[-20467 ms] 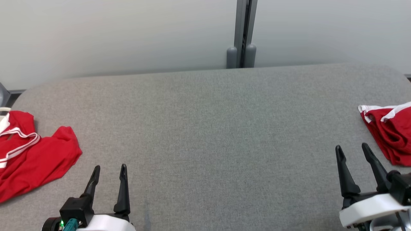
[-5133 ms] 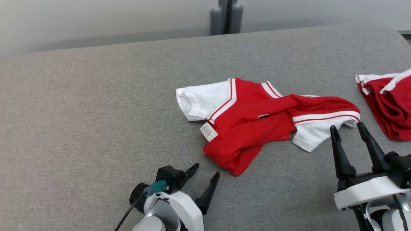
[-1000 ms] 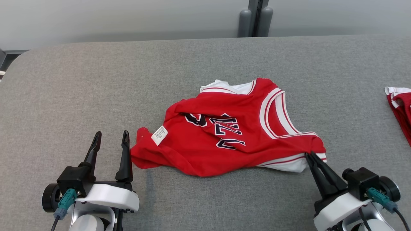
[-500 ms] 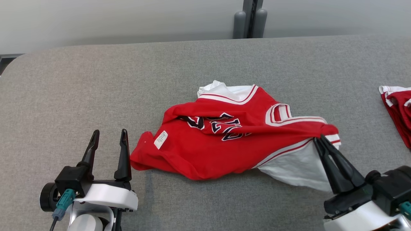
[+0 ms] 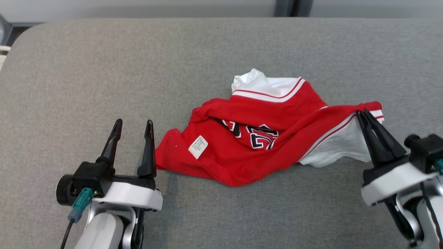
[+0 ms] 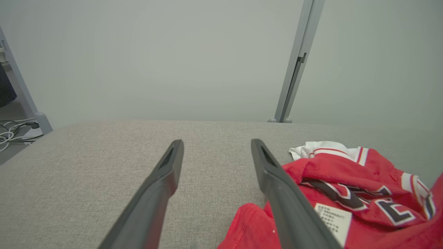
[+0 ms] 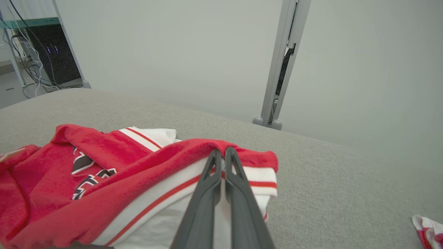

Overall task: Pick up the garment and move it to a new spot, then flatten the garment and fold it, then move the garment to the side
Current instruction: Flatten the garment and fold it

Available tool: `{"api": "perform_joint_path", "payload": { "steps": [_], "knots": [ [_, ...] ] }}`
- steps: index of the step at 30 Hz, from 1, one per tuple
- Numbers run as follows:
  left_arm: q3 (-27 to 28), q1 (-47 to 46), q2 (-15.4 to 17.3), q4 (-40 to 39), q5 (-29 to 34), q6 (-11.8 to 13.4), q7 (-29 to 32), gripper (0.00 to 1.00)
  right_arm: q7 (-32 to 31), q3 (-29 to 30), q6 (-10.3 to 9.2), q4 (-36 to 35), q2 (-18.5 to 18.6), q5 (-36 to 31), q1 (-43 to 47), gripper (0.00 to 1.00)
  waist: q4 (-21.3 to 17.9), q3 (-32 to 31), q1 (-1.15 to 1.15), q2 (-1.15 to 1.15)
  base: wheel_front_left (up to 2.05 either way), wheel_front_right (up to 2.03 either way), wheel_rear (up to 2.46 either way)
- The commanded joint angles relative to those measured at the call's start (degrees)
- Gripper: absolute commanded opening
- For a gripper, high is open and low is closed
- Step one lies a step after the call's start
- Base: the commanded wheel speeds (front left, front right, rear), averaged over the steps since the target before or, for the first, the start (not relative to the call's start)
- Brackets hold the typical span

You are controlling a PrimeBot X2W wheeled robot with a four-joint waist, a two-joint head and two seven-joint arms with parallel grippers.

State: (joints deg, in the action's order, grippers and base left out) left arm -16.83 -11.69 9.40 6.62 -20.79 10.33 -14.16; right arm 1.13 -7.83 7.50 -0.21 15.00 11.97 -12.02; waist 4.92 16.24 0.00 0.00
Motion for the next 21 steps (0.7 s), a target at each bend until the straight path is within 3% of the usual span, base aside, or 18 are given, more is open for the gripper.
{"api": "perform_joint_path", "payload": {
  "steps": [1, 12, 13, 14, 15, 21],
  "knots": [
    [0.0, -1.27, 0.0, 0.11, 0.24, -0.13, -0.25, 1.0, 0.51, -0.02, 0.0, 1.12, 0.47, 0.3, -1.33, 0.0, 1.33, 1.83, 0.0, 0.0, 0.0, 0.0, 0.0],
    [-1.48, -5.24, -1.74, 2.5, 1.22, -1.69, -0.89, 1.0, 6.62, -5.87, 0.01, 22.73, 0.27, 4.13, -15.88, 0.0, 2.69, 6.02, 0.0, 0.0, 0.0, 0.0, 0.0],
    [-1.46, -5.45, -1.79, 2.68, 1.31, -1.83, -0.94, 1.0, 7.44, -6.48, 0.0, 23.78, 0.01, 4.73, -16.48, 0.16, 2.58, 5.93, 0.0, 0.0, 0.0, 0.0, 0.0],
    [-1.39, -5.55, -1.84, 2.86, 1.37, -1.93, -0.99, 1.0, 8.03, -7.09, 0.01, 24.75, 0.07, 4.91, -16.83, 0.49, 2.44, 5.77, 0.0, 0.0, 0.0, 0.0, 0.0],
    [-1.25, -5.44, -1.83, 3.04, 1.38, -1.95, -0.98, 1.0, 8.56, -7.59, 0.01, 25.58, -0.07, 5.58, -16.91, 1.0, 2.21, 5.53, 0.0, 0.0, 0.0, 0.0, 0.0],
    [-0.3, -4.13, -1.64, 3.7, 1.32, -1.96, -1.06, 1.0, 11.58, -8.09, 0.0, 24.95, 0.15, 7.37, -14.03, 1.0, 0.55, 3.46, 0.0, 0.0, 0.0, 0.0, 0.0]
  ]
}}
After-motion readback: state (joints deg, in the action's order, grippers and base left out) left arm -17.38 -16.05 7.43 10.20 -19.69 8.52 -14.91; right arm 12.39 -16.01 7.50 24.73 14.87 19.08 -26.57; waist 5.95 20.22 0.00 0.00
